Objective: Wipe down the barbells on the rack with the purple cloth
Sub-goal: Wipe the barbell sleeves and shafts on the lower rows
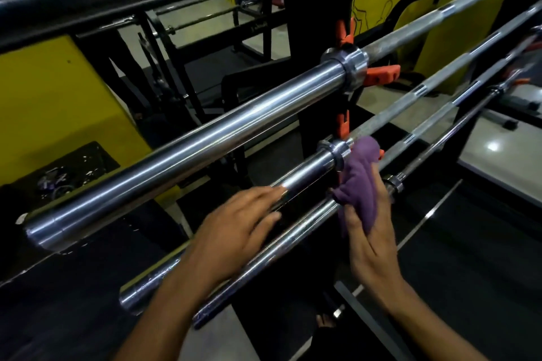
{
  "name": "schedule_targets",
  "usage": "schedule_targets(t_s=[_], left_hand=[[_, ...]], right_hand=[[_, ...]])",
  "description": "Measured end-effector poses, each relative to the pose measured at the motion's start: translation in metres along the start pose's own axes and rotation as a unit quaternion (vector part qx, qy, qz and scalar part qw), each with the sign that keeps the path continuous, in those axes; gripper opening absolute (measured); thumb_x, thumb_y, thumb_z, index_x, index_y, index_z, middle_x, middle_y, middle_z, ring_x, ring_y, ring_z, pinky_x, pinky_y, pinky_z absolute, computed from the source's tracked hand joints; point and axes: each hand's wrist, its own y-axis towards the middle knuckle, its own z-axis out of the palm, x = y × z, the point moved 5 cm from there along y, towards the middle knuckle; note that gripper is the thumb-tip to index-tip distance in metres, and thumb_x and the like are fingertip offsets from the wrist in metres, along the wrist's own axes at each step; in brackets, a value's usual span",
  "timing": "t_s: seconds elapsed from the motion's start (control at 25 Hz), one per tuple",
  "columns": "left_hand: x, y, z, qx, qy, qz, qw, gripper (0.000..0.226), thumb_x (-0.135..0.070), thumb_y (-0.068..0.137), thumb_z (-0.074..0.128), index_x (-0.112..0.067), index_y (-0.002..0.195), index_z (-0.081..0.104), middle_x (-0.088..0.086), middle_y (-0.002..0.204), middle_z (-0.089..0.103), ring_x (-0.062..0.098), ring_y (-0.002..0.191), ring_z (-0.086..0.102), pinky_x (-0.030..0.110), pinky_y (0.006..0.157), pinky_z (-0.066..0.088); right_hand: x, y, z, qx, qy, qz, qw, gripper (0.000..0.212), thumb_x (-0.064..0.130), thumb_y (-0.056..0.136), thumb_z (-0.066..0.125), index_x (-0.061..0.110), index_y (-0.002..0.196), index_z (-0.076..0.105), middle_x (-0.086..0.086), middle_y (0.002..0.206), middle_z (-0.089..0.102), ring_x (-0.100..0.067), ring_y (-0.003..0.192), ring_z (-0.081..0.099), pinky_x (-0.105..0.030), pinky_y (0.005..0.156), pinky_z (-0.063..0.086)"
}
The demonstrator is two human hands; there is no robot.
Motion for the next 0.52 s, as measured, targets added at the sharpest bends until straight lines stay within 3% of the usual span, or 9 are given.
schedule_targets(t_s=[0.08,0.16,0.24,0.32,0.4,0.44,0.52], left_hand=[[0.026,-0.025,-0.009,0.035,0.036,-0.016,0.999,0.052,-0.050,0.101,0.036,-0.038,0.152,0.036,-0.024,0.151,0.038,-0.005,0.133,0.041,0.013,0.103,0.039],[0.040,-0.042,-0.009,0.068,0.053,-0.018,0.996,0.056,-0.049,0.100,0.036,-0.037,0.155,0.029,-0.023,0.158,0.028,-0.006,0.140,0.033,0.013,0.105,0.039],[0.042,-0.049,-0.003,0.074,0.070,0.007,0.995,0.056,-0.038,0.100,0.041,-0.027,0.155,0.033,-0.015,0.161,0.028,0.000,0.145,0.030,0.018,0.110,0.037],[0.041,-0.050,0.000,0.068,0.061,0.015,0.996,0.056,-0.023,0.099,0.055,-0.021,0.153,0.039,-0.011,0.160,0.032,0.003,0.145,0.031,0.021,0.112,0.036],[0.041,-0.049,0.000,0.060,0.051,0.009,0.997,0.066,-0.012,0.092,0.068,-0.021,0.151,0.041,-0.011,0.159,0.034,0.003,0.145,0.032,0.019,0.112,0.035],[0.042,-0.049,0.000,0.060,0.051,0.008,0.997,0.070,-0.011,0.089,0.072,-0.021,0.151,0.041,-0.011,0.159,0.035,0.002,0.144,0.033,0.017,0.112,0.034],[0.043,-0.049,-0.001,0.065,0.050,0.012,0.997,0.073,-0.011,0.087,0.073,-0.022,0.151,0.041,-0.013,0.158,0.035,0.001,0.144,0.033,0.014,0.112,0.031]], right_hand=[[0.004,0.018,0.024,0.059,-0.114,-0.070,0.989,0.068,0.058,0.101,0.040,0.033,0.160,0.018,0.016,0.166,0.015,-0.020,0.154,0.020,-0.060,0.120,0.025],[-0.005,0.040,0.054,0.110,-0.367,-0.162,0.910,0.068,0.069,0.099,0.025,0.032,0.157,0.030,0.003,0.166,0.024,-0.027,0.155,0.014,-0.065,0.120,0.013],[-0.016,0.062,0.073,0.168,-0.450,-0.206,0.853,0.072,0.073,0.096,0.028,0.026,0.145,0.052,-0.006,0.152,0.047,-0.033,0.149,0.029,-0.062,0.119,0.015],[-0.017,0.084,0.080,0.175,-0.449,-0.236,0.844,0.066,0.072,0.093,0.039,0.018,0.116,0.069,-0.008,0.116,0.066,-0.033,0.120,0.056,-0.053,0.111,0.032],[-0.002,0.107,0.089,0.201,-0.496,-0.206,0.819,0.064,0.072,0.092,0.041,0.015,0.089,0.071,-0.012,0.090,0.070,-0.034,0.095,0.066,-0.044,0.093,0.043],[0.006,0.120,0.096,0.245,-0.533,-0.157,0.794,0.070,0.074,0.092,0.038,0.013,0.088,0.072,-0.016,0.094,0.072,-0.035,0.097,0.068,-0.041,0.090,0.045],[0.015,0.138,0.112,0.315,-0.597,-0.085,0.733,0.079,0.080,0.091,0.028,0.017,0.111,0.072,-0.014,0.121,0.070,-0.032,0.117,0.063,-0.038,0.094,0.045]])
